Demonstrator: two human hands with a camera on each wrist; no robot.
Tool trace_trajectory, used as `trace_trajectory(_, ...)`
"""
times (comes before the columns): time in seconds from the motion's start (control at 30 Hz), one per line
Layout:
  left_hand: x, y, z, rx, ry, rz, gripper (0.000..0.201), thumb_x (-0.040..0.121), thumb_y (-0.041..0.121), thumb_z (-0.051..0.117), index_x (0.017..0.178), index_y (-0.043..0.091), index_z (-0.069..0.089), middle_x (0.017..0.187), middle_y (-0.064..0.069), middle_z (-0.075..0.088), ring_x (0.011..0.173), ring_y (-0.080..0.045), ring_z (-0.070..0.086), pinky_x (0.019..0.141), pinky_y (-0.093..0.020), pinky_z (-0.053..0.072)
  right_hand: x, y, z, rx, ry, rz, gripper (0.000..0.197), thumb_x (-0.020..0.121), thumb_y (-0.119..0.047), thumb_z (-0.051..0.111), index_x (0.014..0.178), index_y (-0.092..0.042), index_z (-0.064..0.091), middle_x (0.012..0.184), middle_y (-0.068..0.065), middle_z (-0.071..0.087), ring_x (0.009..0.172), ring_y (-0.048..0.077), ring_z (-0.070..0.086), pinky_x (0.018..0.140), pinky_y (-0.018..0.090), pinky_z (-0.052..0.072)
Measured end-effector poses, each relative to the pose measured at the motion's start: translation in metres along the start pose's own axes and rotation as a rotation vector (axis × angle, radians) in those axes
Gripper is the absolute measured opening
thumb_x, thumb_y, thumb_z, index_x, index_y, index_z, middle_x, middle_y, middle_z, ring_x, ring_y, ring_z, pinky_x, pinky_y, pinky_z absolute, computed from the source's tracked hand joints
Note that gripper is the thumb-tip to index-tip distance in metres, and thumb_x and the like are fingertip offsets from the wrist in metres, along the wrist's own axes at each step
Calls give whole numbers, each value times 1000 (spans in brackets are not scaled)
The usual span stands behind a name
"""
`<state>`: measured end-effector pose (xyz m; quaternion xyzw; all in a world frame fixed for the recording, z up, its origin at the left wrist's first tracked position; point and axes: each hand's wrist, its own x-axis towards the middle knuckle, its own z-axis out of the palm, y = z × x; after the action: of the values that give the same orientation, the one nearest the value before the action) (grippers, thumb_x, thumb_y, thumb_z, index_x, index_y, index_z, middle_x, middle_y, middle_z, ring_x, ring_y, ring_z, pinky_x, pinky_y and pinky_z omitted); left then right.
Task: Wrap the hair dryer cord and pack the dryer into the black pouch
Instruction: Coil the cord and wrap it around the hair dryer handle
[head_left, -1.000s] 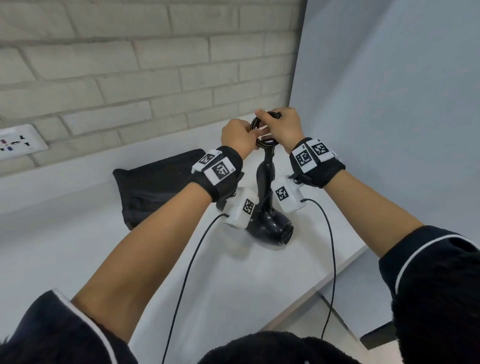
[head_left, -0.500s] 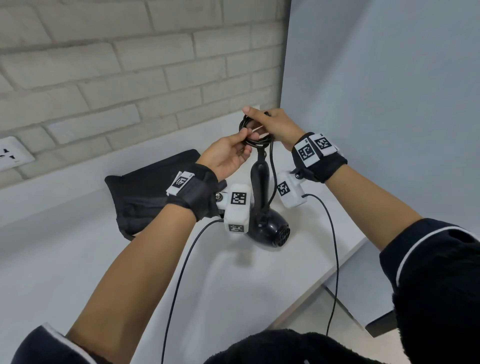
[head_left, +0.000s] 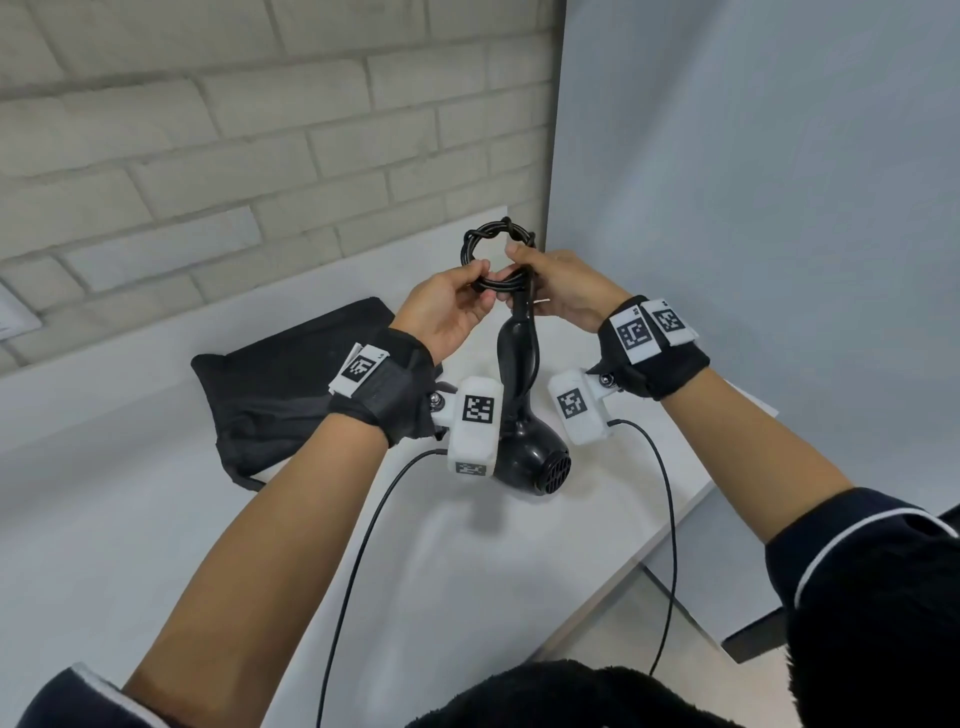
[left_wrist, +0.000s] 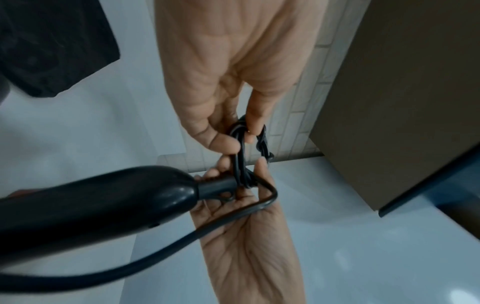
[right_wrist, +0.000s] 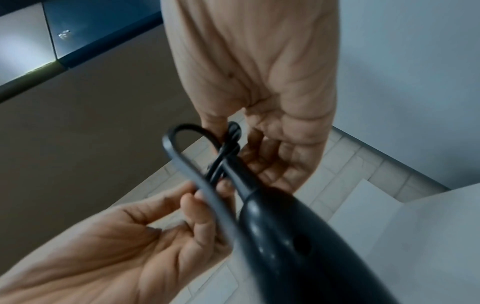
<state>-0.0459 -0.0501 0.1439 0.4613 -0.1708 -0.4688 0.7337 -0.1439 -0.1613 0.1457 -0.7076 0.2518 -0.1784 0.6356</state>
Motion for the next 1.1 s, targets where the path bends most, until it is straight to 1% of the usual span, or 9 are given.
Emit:
trace_trajectory(0.23,0,9,-2,242,35,25,15,94,5,47,86,-1,58,89,-10,65,79,-17,64,62,-15,57,2,4,3,38,-11,-61,36,97,-33,42,81,-10,65,57,-8,68,53,5,61,61,16,51)
trace_trajectory(0.33,-3,15,-6,323,33,-10,15,92,10,52,98,-2,60,92,-12,65,74,-19,67,60,-15,57,4,4,8,41,-6,-70,37,97,-33,40,78,-12,64,56,-9,68,54,4,60,63,16,51)
trace_trajectory(0.4,-6,18,-9,364,38,-22,15,91,13,56,95,0,62,88,-11,65,63,-15,69,59,-14,56,4,5,11,67,0,-73,37,97,-33,40,77,-11,62,55,-9,67,52,4,60,63,16,51)
trace_trajectory(0.47,-8,18,-10,321,28,-14,11,90,11,57,87,1,61,84,-11,65,58,-12,69,60,-14,56,5,5,12,112,18,-71,37,97,-32,41,75,-10,61,55,-7,65,51,6,59,62,18,50)
trace_trajectory(0.57,-11,14,-10,202,14,-5,12,91,6,54,81,2,59,84,-9,64,67,-15,67,62,-12,55,5,7,14,176,25,-52,39,97,-34,41,73,-11,60,52,-8,64,50,6,58,61,20,48)
trace_trajectory(0.7,-12,4,-9,125,22,-20,11,91,10,54,83,7,60,74,-2,67,65,-9,67,58,-9,54,2,5,14,292,-16,-8,42,97,-39,37,74,-11,57,54,-5,64,50,8,59,58,21,52)
trace_trajectory(0.87,-10,1,-8,69,21,-44,11,93,14,52,84,12,60,82,0,61,75,-9,60,54,-9,51,-2,0,14,372,-16,46,39,97,-38,37,76,-9,53,49,-4,61,40,9,54,50,19,51)
trace_trajectory(0.97,-12,2,-5,27,21,-47,10,91,13,54,83,10,59,80,-2,61,74,-11,60,59,-10,53,-3,0,10,333,-39,68,35,96,-40,40,82,-12,55,56,-3,63,46,10,58,56,21,54)
trace_trajectory(1.1,-13,4,-2,7,56,-59,11,89,10,58,78,6,59,70,-3,64,70,-13,61,62,-14,54,-6,0,-1,150,-16,56,38,94,-48,39,88,-15,58,77,1,64,66,14,64,74,29,53)
